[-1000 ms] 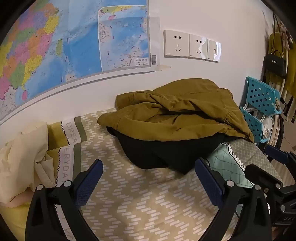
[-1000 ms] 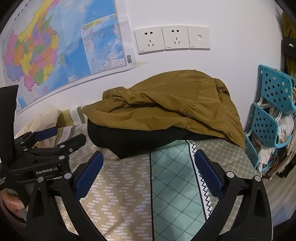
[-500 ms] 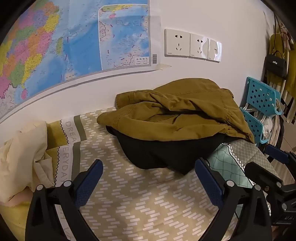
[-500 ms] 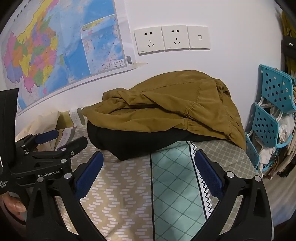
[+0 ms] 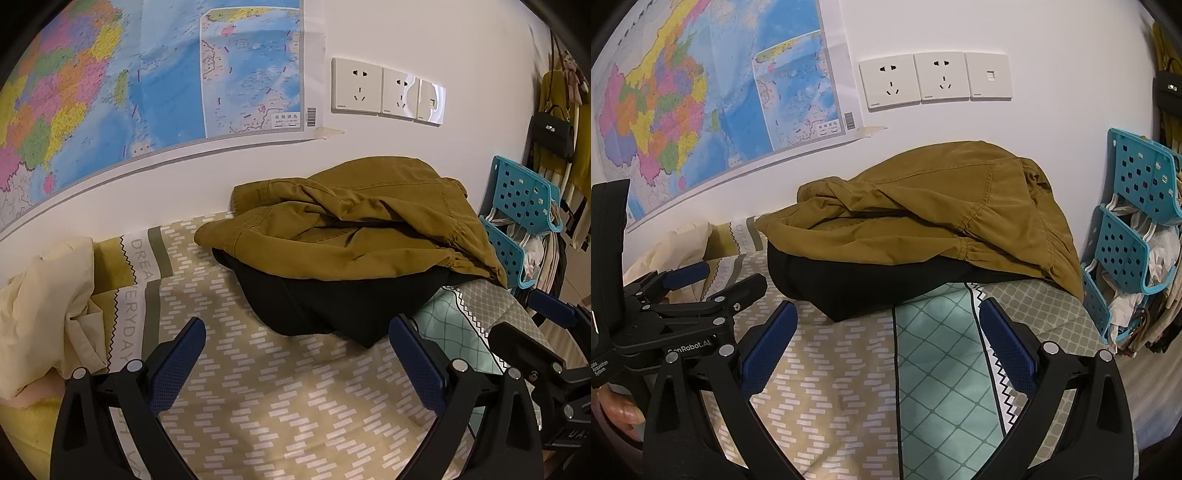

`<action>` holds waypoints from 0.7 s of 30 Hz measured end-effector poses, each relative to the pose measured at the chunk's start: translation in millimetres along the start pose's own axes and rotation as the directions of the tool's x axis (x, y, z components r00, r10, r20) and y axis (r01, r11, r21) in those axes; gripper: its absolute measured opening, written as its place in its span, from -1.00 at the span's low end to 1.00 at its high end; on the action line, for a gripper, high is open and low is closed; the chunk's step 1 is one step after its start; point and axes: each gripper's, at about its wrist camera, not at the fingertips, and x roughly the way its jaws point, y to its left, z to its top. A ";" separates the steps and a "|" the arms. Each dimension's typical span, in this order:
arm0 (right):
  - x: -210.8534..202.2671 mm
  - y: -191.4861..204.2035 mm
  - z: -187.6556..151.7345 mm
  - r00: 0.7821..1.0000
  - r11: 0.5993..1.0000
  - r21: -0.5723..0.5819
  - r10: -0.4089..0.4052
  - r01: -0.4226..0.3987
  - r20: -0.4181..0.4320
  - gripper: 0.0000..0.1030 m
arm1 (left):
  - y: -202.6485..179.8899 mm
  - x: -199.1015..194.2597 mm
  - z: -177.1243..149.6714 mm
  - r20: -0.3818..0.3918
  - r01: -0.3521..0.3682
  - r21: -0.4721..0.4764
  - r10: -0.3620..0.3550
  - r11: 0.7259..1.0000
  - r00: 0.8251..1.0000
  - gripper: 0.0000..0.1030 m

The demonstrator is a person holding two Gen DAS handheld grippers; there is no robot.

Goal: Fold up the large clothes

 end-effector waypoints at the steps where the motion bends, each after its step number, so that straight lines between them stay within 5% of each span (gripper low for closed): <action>1: -0.6 0.7 -0.1 1.000 1.000 -0.001 -0.002 0.002 0.002 0.89 | -0.2 0.1 0.3 0.000 0.000 0.001 0.000 1.000 1.000 0.87; 21: -1.4 0.4 -0.1 1.000 1.000 -0.003 0.003 -0.003 0.003 0.89 | -0.2 -5.2 0.9 0.012 0.002 -0.005 -0.002 1.000 1.000 0.87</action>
